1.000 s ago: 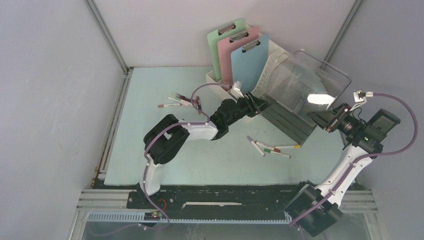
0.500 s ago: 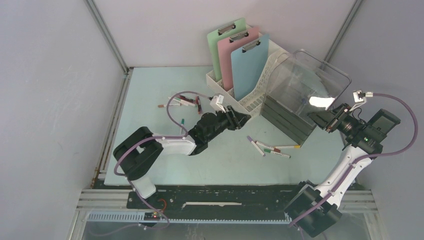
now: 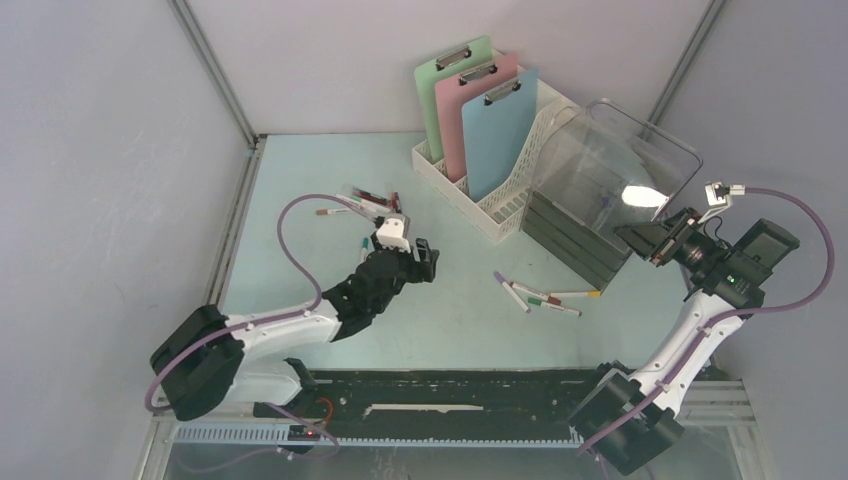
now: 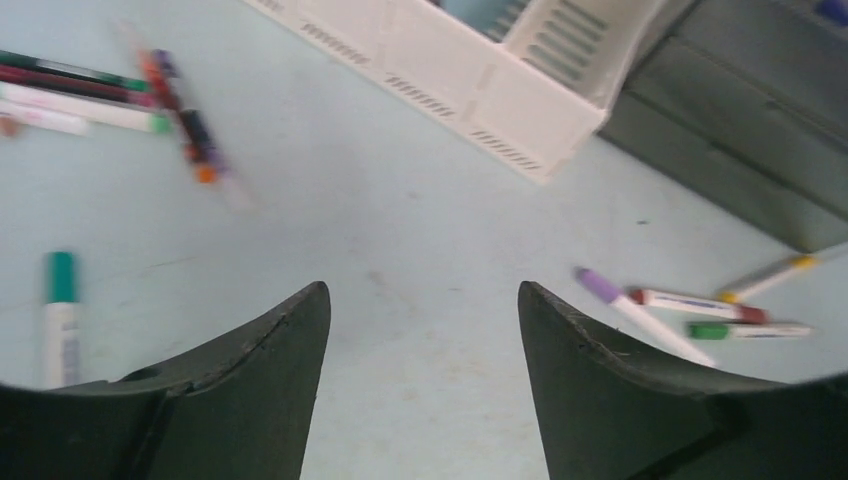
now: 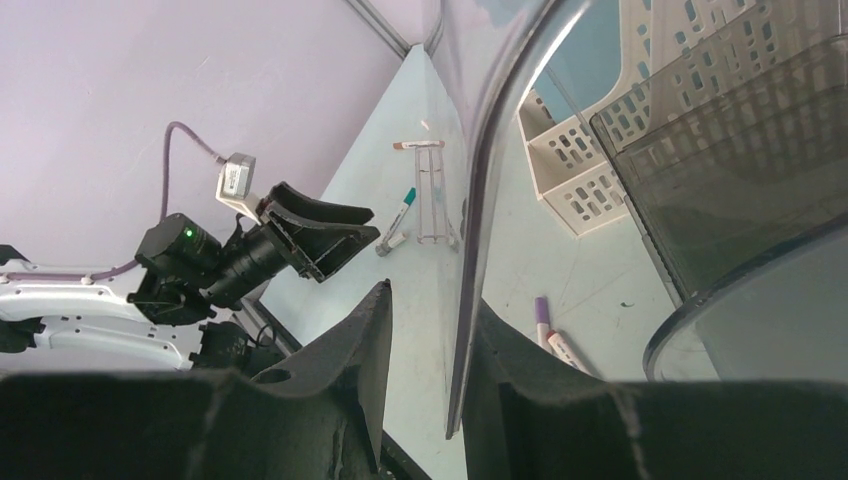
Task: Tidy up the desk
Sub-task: Pick up the stationery from the center of the board.
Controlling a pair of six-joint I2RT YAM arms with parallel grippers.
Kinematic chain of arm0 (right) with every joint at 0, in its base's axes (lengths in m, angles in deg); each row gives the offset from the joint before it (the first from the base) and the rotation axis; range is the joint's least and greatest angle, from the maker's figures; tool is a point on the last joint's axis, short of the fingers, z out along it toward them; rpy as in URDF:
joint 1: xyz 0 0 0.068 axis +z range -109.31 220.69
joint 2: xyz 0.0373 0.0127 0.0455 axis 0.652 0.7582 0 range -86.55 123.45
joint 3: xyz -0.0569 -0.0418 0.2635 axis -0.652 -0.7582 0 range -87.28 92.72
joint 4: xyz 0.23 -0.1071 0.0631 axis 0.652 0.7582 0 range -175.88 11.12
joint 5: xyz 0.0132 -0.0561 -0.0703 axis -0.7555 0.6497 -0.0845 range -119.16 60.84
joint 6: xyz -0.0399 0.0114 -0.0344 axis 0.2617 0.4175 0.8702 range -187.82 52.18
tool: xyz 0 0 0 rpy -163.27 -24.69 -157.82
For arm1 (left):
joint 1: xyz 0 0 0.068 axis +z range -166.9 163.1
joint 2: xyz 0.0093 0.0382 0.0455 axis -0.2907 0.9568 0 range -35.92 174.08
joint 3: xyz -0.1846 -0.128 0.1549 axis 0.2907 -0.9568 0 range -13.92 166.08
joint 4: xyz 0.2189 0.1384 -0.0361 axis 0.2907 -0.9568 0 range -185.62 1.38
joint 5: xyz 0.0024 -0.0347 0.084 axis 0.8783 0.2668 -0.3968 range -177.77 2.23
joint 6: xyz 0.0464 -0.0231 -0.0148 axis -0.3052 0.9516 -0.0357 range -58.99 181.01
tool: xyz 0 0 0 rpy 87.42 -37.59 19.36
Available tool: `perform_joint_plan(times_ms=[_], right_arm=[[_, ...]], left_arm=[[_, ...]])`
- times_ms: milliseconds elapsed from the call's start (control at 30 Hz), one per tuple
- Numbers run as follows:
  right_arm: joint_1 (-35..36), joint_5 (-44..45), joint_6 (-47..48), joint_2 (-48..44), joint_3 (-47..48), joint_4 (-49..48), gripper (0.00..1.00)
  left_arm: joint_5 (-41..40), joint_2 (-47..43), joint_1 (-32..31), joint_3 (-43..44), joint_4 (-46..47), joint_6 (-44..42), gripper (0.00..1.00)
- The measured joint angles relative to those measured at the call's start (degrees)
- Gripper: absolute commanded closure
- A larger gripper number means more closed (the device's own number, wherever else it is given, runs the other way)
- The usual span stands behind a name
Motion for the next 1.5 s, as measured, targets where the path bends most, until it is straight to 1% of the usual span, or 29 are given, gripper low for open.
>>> perform_joint_plan(times_ms=[33, 100, 133, 233, 333, 467, 633, 700, 833, 967, 1167, 1333, 1500], right_arm=[[0.00, 0.00, 0.02, 0.00, -0.07, 0.00, 0.63], [0.00, 0.00, 0.02, -0.04, -0.26, -0.11, 0.63], [0.00, 0.00, 0.02, -0.04, -0.26, -0.11, 0.63], [0.00, 0.00, 0.02, -0.15, -0.26, -0.24, 0.63], [0.00, 0.00, 0.00, -0.22, -0.26, -0.28, 0.63], [0.00, 0.02, 0.00, -0.24, -0.26, -0.37, 0.63], [0.00, 0.00, 0.00, -0.24, -0.26, -0.42, 0.63], [0.00, 0.00, 0.00, -0.24, -0.26, -0.42, 0.63], [0.00, 0.00, 0.00, -0.24, -0.26, -0.44, 0.63], [0.07, 0.00, 0.00, -0.26, -0.26, -0.44, 0.63], [0.31, -0.02, 0.00, -0.24, -0.26, -0.44, 0.63], [0.31, -0.02, 0.00, -0.26, -0.26, -0.44, 0.63], [0.31, -0.02, 0.00, -0.26, -0.26, -0.44, 0.63]], left_arm=[[-1.55, -1.20, 0.00, -0.15, -1.79, -1.33, 0.15], [-4.26, -2.86, 0.13, -0.26, -4.83, -3.43, 0.02], [-5.86, -3.52, 0.26, -0.26, -6.54, -4.24, 0.00], [-9.29, -4.33, 1.29, -0.28, -10.58, -5.68, 0.00], [-9.81, -4.33, 3.98, -0.28, -14.45, -6.14, 0.00], [-7.37, -2.86, 8.98, -0.22, -18.78, -5.66, 0.00], [-4.04, 0.04, 11.41, 0.72, -24.90, -4.02, 0.00], [-2.62, 1.36, 11.98, 2.14, -27.67, -3.50, 0.03], [-0.59, 4.48, 13.40, 5.18, -31.45, -3.08, 0.17], [1.38, 8.37, 15.21, 7.85, -34.07, -2.89, 0.28], [2.45, 13.09, 16.37, 11.32, -37.73, -2.51, 0.38], [3.21, 14.45, 17.03, 12.26, -38.73, -1.99, 0.49], [3.96, 15.26, 17.81, 12.26, -39.47, -1.49, 0.56]])
